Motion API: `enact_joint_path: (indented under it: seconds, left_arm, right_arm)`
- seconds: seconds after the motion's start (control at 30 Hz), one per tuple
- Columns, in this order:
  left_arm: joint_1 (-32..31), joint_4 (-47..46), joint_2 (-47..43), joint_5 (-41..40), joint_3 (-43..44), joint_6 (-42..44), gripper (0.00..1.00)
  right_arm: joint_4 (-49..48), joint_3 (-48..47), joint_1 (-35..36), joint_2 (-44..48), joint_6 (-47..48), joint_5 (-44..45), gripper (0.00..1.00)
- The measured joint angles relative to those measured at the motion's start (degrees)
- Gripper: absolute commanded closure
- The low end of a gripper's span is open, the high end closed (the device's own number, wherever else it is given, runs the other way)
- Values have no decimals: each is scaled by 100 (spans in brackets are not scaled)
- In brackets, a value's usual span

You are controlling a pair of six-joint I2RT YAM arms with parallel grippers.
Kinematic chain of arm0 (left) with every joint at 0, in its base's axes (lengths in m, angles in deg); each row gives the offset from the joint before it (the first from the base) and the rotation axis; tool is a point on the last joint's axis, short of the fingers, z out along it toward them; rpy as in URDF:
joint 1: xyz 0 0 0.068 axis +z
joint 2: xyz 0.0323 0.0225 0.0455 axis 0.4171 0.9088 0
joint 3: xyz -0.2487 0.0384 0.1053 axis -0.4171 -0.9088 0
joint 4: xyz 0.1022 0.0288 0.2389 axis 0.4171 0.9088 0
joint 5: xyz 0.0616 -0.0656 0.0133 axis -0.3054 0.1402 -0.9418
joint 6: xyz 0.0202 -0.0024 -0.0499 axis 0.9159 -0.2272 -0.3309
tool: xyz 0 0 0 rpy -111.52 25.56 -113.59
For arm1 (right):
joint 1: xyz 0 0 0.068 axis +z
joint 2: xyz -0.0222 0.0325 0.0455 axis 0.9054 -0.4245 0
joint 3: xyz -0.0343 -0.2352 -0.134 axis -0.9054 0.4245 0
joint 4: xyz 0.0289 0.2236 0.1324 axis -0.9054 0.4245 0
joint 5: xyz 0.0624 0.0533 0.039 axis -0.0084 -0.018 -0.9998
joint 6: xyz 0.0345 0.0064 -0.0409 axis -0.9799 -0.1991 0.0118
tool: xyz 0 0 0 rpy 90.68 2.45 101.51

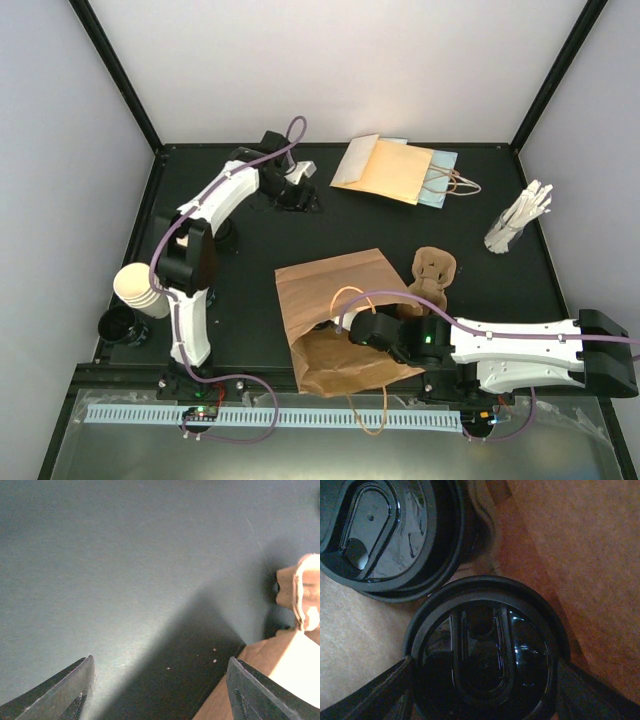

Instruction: Pack the takeout coffee

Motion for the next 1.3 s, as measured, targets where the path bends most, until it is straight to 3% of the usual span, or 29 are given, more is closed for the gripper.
enact_joint_path:
  seconds: [0.47, 1.3]
  left_arm:
    - [-452, -24, 590, 920, 2, 389, 33]
    - [-647, -111, 809, 1340, -13, 474, 44]
  right_arm:
    - [-398, 140, -35, -90, 149, 2, 59]
    - [-918, 232, -195, -308, -238, 9, 59]
